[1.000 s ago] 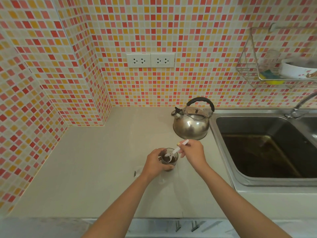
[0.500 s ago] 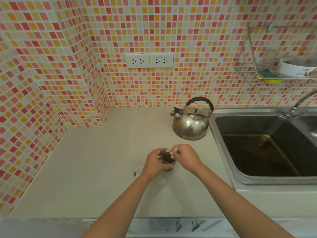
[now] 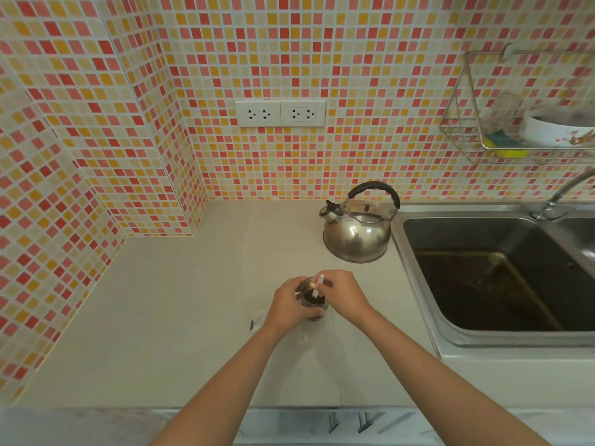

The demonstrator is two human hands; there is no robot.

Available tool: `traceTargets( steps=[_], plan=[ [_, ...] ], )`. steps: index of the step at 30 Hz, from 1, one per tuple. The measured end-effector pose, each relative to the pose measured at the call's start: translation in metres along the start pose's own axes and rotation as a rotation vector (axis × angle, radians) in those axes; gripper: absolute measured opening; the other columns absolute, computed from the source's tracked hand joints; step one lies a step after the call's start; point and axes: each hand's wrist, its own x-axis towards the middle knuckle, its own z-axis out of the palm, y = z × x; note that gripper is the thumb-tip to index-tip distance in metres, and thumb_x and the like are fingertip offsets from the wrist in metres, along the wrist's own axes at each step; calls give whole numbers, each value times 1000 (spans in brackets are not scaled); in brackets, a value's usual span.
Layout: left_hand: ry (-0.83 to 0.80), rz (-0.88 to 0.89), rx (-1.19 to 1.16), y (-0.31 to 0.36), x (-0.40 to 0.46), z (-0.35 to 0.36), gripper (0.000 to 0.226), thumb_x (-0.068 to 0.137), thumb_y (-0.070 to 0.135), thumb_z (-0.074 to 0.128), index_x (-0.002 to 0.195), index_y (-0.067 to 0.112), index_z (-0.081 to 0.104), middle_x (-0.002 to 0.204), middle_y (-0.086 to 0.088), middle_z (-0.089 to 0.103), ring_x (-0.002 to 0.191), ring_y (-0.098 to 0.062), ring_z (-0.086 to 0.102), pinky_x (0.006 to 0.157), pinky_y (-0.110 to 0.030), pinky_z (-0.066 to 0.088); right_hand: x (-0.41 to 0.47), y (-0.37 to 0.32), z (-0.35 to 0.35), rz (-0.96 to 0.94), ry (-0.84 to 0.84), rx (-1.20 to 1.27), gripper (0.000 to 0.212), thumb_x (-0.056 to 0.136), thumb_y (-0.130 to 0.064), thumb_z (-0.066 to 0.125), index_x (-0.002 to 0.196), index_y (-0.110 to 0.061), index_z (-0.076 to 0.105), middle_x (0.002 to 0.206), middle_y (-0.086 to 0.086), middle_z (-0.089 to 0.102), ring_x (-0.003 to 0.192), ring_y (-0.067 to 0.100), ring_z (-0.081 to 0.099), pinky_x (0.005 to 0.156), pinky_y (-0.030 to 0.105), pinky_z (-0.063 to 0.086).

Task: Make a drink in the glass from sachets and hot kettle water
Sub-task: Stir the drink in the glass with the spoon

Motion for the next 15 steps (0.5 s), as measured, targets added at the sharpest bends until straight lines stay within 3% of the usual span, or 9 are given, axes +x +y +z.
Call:
traceTargets(
  steps=[4,8,12,15],
  plan=[
    [9,-3,-2,1,0,0,63,50,21,90,107,30,62,109,6,63,104,-12,61,90,-20,49,4,2,-6,54,60,-167,21,91,-16,51,94,-12,71,88,10,71,82,27,64,69,32,49],
    [2,2,-6,-1,0,0,62,51,23,89,104,36,60,108,10,63,103,-11,62,89,-20,49,0,-2,-1,8,-2,-31,19,90,-13,56,88,-6,73,84,16,71,81,32,65,71,38,52],
    [0,-1,10,-3,1,0,69,51,24,90,114,24,62,113,5,62,106,-12,60,94,-23,50,3,-1,-6,5,30,-217,21,90,-17,52,96,-14,72,89,8,71,82,26,65,71,35,51],
    [3,3,8,-1,0,0,62,50,24,89,105,34,63,108,9,64,102,-9,62,88,-20,51,2,-3,-4,-2,-39,-204,20,89,-19,52,85,-13,71,78,6,68,77,28,64,62,31,45]
  ],
)
